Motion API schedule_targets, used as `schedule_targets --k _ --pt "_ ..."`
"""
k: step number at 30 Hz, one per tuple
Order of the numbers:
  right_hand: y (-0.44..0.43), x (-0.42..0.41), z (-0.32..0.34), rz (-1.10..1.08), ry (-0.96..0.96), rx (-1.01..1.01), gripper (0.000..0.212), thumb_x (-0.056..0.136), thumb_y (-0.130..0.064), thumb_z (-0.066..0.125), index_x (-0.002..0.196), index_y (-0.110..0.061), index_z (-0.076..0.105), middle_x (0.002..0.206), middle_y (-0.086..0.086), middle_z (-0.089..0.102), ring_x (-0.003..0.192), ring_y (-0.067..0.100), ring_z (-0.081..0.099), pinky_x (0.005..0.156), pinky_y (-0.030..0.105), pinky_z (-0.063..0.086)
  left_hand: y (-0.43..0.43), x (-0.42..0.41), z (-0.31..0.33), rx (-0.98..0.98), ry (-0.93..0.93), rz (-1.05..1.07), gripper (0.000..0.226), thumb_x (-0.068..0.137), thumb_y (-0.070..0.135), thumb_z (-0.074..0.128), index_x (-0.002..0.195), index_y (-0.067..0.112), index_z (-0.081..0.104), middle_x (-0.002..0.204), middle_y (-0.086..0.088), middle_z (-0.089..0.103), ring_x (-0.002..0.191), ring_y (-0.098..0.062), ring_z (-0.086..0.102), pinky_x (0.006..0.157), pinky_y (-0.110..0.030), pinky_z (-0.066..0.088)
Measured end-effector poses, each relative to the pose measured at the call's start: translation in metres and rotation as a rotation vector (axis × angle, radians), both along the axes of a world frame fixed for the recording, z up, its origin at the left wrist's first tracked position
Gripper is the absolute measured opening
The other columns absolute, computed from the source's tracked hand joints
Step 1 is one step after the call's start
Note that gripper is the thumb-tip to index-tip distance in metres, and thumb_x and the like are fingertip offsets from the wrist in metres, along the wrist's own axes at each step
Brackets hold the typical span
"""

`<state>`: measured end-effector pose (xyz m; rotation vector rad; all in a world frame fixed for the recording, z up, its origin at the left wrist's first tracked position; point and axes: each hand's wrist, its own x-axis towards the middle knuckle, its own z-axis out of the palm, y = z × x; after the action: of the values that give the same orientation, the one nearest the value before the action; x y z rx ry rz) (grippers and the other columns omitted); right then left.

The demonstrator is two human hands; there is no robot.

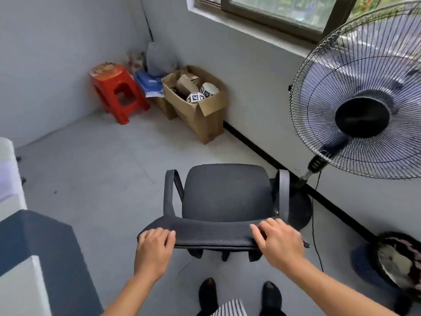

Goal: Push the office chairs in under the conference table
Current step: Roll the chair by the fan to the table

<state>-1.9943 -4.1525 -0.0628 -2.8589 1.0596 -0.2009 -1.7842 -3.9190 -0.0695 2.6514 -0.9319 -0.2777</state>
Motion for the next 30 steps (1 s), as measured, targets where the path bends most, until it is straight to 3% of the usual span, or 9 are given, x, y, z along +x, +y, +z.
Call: schedule_targets --k 5,8,12,14,17,20,25,30 --pt "-0.059 0.017 0.002 0.175 -0.017 -0.044 0.046 0.086 -0.053 0.037 0.059 -0.024 0.061 0.059 -0.007 0.058 0.061 0.015 0.058 0.047 0.024 0.035 -0.012 -0.044 -0.001 -0.003 -0.038 0.141 0.034 0.089 0.042 0.021 0.063 0.026 0.037 0.058 0.010 0.039 0.065 -0.017 0.042 0.087 -0.035 0.038" --pt "-0.081 0.031 0.003 0.299 -0.023 -0.041 0.044 0.085 -0.053 0.039 0.060 -0.024 0.061 0.058 -0.006 0.060 0.061 0.016 0.059 0.049 0.026 0.039 -0.010 -0.074 -0.003 0.006 -0.058 0.232 0.034 0.090 0.040 0.021 0.066 0.026 0.042 0.061 0.009 0.044 0.066 -0.019 0.046 0.085 -0.036 0.039" --pt "-0.109 0.057 0.001 0.448 -0.005 -0.008 0.047 0.087 -0.055 0.033 0.069 -0.024 0.064 0.068 -0.006 0.065 0.070 0.016 0.060 0.057 0.030 0.046 -0.011 -0.105 -0.001 0.040 -0.082 0.279 0.036 0.090 0.041 0.027 0.068 0.027 0.051 0.063 0.011 0.050 0.067 -0.018 0.052 0.075 -0.035 0.041" --pt "-0.122 0.073 0.002 0.526 -0.005 -0.004 0.047 0.088 -0.056 0.032 0.071 -0.024 0.063 0.070 -0.007 0.065 0.072 0.016 0.060 0.058 0.030 0.047 -0.014 -0.109 0.002 0.043 -0.078 0.329 0.038 0.088 0.047 0.028 0.060 0.028 0.045 0.058 0.010 0.044 0.064 -0.020 0.053 0.066 -0.035 0.041" --pt "-0.134 0.101 0.006 0.635 -0.014 -0.017 0.046 0.087 -0.055 0.032 0.074 -0.026 0.065 0.072 -0.008 0.066 0.072 0.015 0.060 0.059 0.029 0.047 -0.020 -0.110 0.005 0.056 -0.076 0.418 0.038 0.084 0.050 0.031 0.054 0.027 0.030 0.053 0.005 0.042 0.060 -0.024 0.054 0.055 -0.032 0.034" --pt "-0.133 0.135 0.010 0.699 -0.030 -0.030 0.043 0.086 -0.053 0.035 0.071 -0.024 0.064 0.070 -0.007 0.066 0.070 0.017 0.059 0.057 0.028 0.044 -0.021 -0.104 0.006 0.061 -0.089 0.485 0.037 0.083 0.048 0.034 0.053 0.026 0.033 0.053 0.000 0.052 0.058 -0.025 0.055 0.053 -0.030 0.032" --pt "-0.114 0.188 0.001 0.751 -0.041 -0.028 0.044 0.086 -0.052 0.036 0.069 -0.023 0.065 0.068 -0.004 0.066 0.068 0.020 0.060 0.055 0.029 0.045 0.002 -0.062 -0.001 0.041 -0.111 0.597 0.044 0.082 0.051 0.033 0.053 0.020 0.044 0.055 0.004 0.051 0.058 -0.022 0.051 0.050 -0.029 0.031" --pt "-0.086 0.248 -0.002 0.791 0.048 -0.037 0.048 0.086 -0.053 0.031 0.072 -0.024 0.068 0.076 -0.004 0.069 0.077 0.022 0.060 0.071 0.034 0.046 0.021 -0.027 -0.005 0.051 -0.101 0.710 0.041 0.081 0.052 0.031 0.054 0.023 0.044 0.059 0.004 0.053 0.062 -0.021 0.053 0.052 -0.029 0.029"
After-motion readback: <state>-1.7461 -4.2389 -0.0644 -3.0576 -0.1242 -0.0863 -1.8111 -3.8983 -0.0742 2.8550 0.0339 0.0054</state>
